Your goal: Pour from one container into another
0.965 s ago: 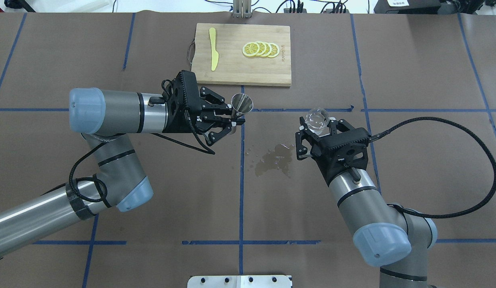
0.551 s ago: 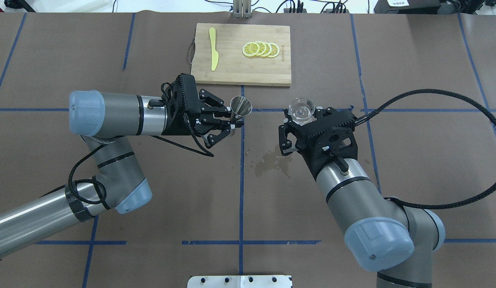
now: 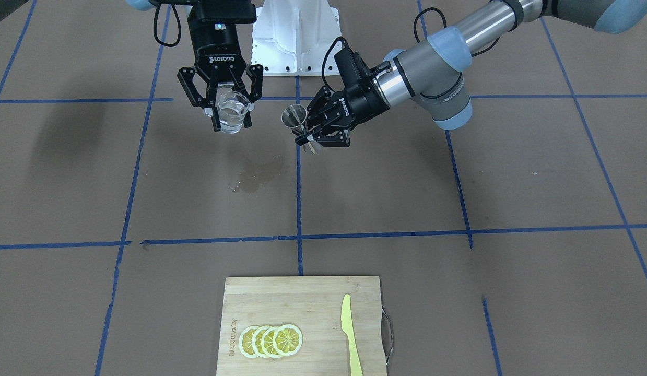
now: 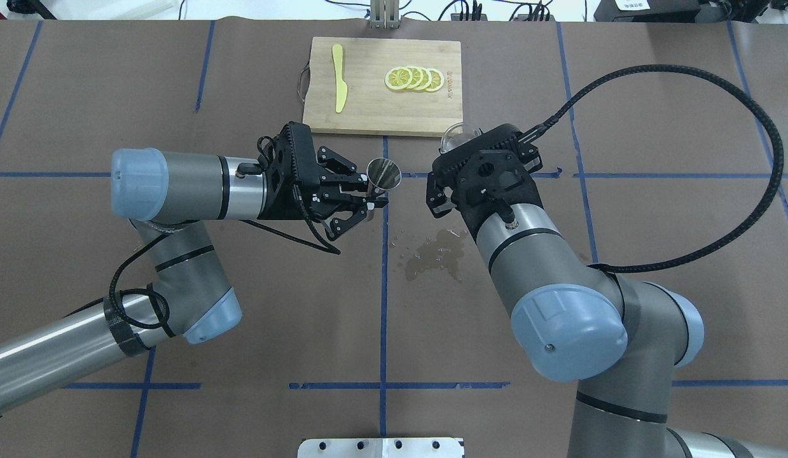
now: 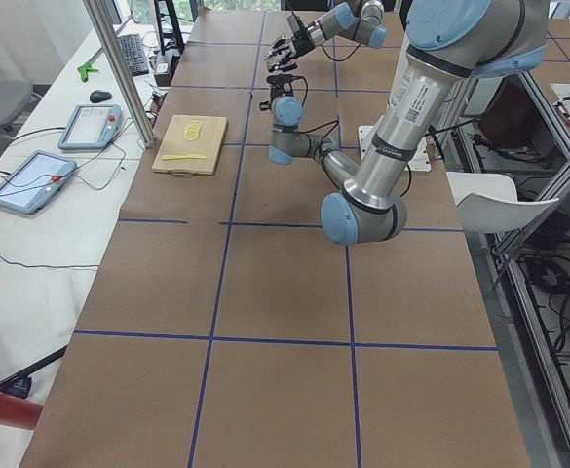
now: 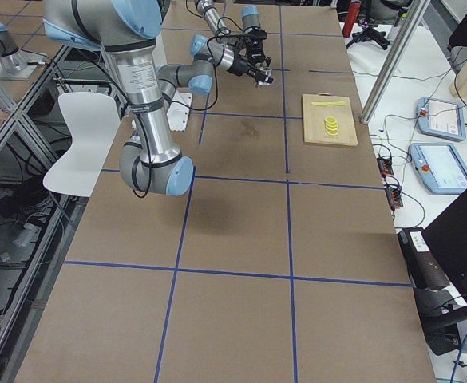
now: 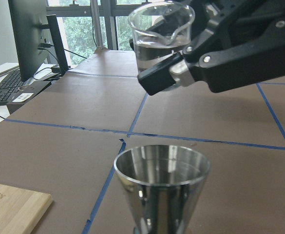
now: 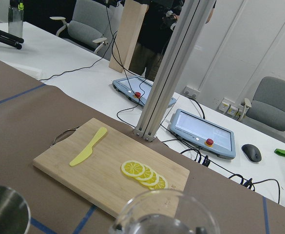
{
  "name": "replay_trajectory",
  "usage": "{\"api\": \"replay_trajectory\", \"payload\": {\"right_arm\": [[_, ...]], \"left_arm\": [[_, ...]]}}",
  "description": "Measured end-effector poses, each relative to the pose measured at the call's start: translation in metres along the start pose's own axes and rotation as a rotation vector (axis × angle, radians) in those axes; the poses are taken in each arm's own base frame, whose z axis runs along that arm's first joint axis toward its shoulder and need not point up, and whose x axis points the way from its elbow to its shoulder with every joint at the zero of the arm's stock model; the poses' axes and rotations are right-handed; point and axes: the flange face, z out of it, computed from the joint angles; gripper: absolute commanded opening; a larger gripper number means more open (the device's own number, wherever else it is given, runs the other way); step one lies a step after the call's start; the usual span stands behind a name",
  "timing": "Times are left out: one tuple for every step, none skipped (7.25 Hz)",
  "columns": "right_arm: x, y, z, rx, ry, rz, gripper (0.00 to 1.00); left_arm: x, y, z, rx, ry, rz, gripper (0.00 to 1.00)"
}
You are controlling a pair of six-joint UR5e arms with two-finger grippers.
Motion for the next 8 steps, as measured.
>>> {"api": "replay_trajectory", "payload": {"right_arm": [[-0.004, -0.001, 0.003, -0.017, 0.01, -0.02, 0.0], [-0.011, -0.002, 0.008, -0.033, 0.022, -0.04, 0.0], [-0.018, -0.003, 0.012, -0.044, 0.029, -0.054, 0.0], [-0.022, -0.001, 0.014, -0.051, 0.031, -0.063, 0.0], [-0.025, 0.0, 0.014, -0.054, 0.029, -0.068, 0.0], [-0.026, 0.0, 0.013, -0.053, 0.028, -0.069, 0.0], [-0.027, -0.002, 0.011, -0.048, 0.028, -0.068, 0.0], [-0.029, -0.007, 0.009, -0.039, 0.026, -0.073, 0.0]], "left_arm": [[0.001, 0.001, 0.0, 0.0, 0.002, -0.001, 0.0], [0.002, 0.002, 0.0, -0.001, 0.002, -0.001, 0.0], [0.003, 0.003, 0.0, -0.002, 0.003, -0.002, 0.0], [0.004, 0.004, 0.0, -0.002, 0.004, -0.002, 0.0], [0.004, 0.004, 0.0, -0.002, 0.003, -0.003, 0.0], [0.005, 0.005, 0.001, -0.002, 0.001, -0.004, 0.0], [0.006, 0.005, 0.002, -0.002, 0.0, -0.005, 0.0], [0.007, 0.006, 0.003, -0.002, -0.001, -0.006, 0.0]]}}
